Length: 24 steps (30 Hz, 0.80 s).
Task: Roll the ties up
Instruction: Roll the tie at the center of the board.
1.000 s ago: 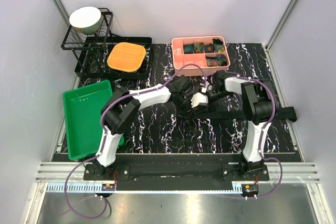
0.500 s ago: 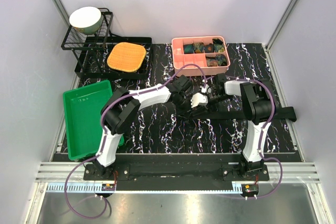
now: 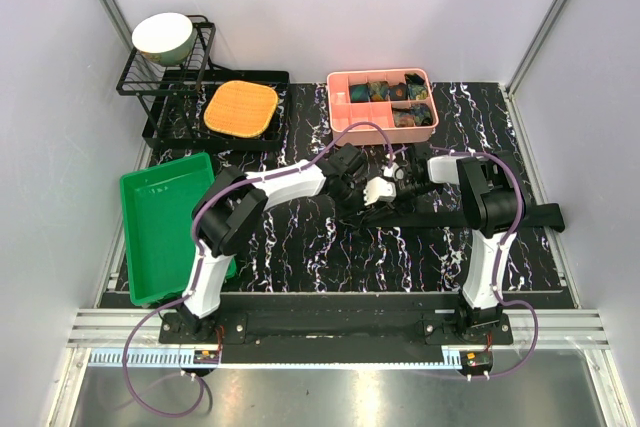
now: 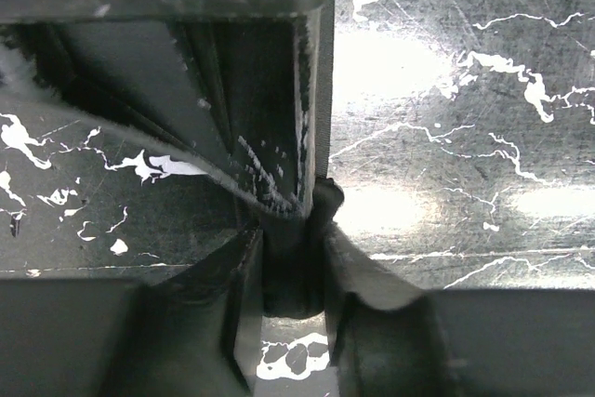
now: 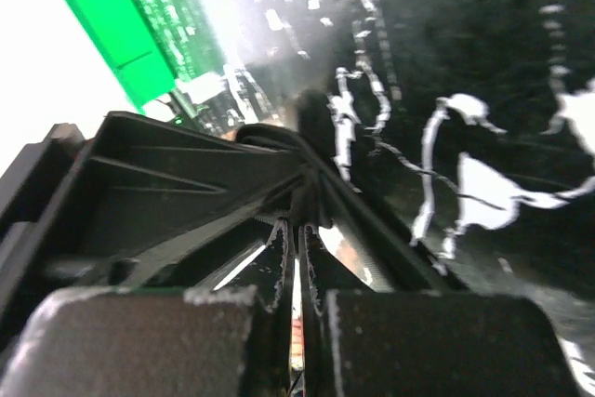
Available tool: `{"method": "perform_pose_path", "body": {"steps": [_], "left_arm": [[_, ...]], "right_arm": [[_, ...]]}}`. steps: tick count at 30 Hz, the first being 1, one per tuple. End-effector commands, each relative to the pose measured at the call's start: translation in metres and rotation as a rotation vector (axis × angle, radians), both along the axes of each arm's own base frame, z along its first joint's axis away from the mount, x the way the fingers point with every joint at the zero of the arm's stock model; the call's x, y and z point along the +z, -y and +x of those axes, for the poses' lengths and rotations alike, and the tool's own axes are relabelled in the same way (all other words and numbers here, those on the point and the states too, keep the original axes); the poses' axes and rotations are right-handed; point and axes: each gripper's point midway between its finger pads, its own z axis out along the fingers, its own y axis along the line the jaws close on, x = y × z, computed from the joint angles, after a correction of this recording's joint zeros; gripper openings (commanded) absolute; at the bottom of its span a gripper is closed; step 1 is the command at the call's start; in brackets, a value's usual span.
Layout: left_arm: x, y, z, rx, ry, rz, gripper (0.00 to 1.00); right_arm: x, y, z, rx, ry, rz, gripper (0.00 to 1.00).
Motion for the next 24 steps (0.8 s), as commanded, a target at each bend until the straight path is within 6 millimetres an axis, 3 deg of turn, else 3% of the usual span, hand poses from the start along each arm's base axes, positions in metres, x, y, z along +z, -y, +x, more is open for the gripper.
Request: {"method": "perform_pose_path", "body": {"steps": [1, 11, 14, 24], "left_arm": [[-0.017, -0.022, -0.009, 0.030, -0.046, 0.086, 0.38], [0.036, -0.011, 0.014, 0.090, 0.061, -0.078, 0.64], [0.034, -0.014, 0.014, 0.054, 0.104, -0.076, 0.71], [0.011, -0.009, 0.005, -0.073, 0.133, -0.022, 0.78]], "right_arm": [[-0.023, 0.014, 0.001, 0.010, 0.026, -0.116, 0.00], [-0.045, 0.026, 0.003, 0.032, 0.032, -0.218, 0.00], [-0.046, 0.026, 0.003, 0.036, 0.031, -0.219, 0.00], [-0.044, 0.025, 0.004, 0.037, 0.029, -0.214, 0.00]]}}
